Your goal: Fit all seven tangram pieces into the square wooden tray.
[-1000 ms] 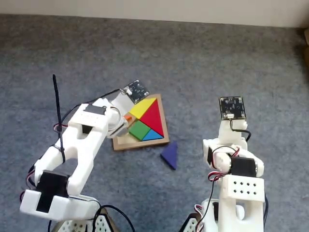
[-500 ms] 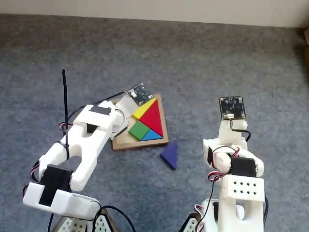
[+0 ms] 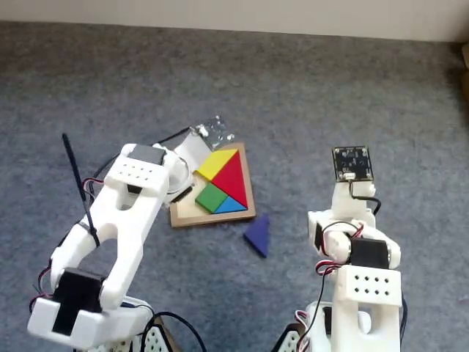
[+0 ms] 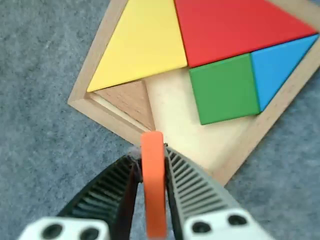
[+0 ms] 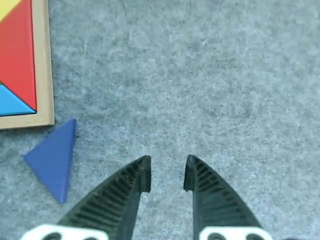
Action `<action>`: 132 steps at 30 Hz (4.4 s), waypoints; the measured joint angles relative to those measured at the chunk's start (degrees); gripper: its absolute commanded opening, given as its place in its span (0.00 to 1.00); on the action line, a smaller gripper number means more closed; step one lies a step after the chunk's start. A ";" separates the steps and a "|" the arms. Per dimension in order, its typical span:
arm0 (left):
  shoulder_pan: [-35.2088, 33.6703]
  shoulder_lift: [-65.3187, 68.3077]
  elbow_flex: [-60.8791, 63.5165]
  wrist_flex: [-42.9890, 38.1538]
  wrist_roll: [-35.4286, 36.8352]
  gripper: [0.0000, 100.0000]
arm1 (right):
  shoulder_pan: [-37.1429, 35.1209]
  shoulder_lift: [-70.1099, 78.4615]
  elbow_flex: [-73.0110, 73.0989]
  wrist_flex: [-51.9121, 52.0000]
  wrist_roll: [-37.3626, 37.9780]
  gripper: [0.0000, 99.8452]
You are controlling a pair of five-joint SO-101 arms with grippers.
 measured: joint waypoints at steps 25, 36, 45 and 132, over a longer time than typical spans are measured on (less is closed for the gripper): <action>-3.87 18.20 -18.29 -1.67 41.67 0.01 | -1.58 0.00 1.32 0.00 0.00 0.11; -4.84 29.98 -29.10 -5.27 47.74 0.01 | -1.58 0.00 2.20 0.00 0.00 0.11; -4.84 33.05 -30.33 -5.89 48.88 0.01 | -1.76 0.00 2.20 0.00 0.00 0.11; 1.49 29.01 -24.79 4.92 34.81 0.01 | -1.76 0.00 2.20 0.00 0.00 0.11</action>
